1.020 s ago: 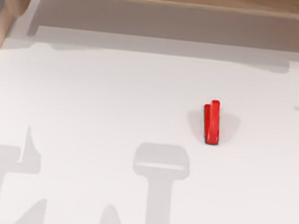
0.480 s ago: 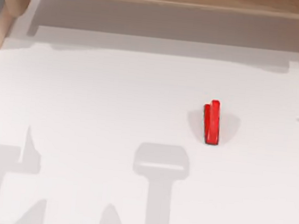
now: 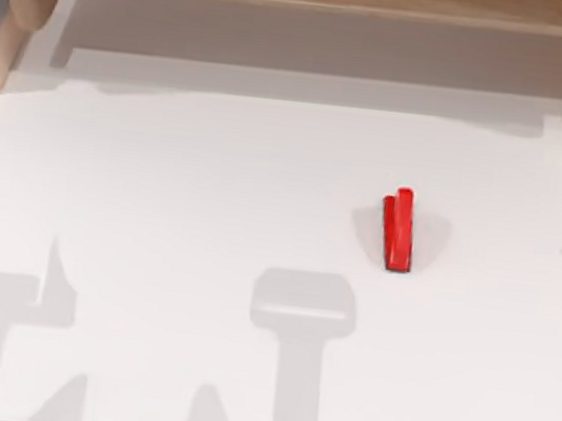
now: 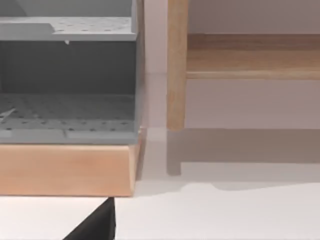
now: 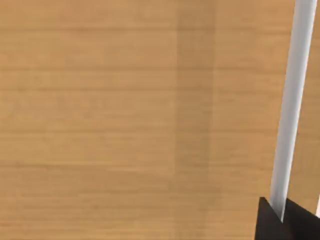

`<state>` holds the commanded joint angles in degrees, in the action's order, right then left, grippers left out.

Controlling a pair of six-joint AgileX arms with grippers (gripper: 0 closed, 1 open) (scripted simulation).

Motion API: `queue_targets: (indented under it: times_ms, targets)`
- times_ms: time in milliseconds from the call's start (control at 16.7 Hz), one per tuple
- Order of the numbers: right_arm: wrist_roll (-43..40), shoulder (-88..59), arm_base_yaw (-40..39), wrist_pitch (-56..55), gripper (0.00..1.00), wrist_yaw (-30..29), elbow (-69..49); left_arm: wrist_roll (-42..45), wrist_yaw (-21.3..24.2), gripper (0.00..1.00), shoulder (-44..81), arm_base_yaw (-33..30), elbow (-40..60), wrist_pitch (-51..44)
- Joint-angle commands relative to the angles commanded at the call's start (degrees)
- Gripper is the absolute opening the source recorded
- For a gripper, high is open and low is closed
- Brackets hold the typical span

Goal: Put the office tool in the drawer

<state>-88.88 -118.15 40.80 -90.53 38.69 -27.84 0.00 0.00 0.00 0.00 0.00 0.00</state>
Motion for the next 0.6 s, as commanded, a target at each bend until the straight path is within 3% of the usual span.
queue_targets:
  times_ms: [600]
  targets:
    - [0.0, 0.0, 0.0, 0.0, 0.75, 0.0, 0.0, 0.0, 0.0, 1.0, 0.0, 0.0, 0.0, 0.0]
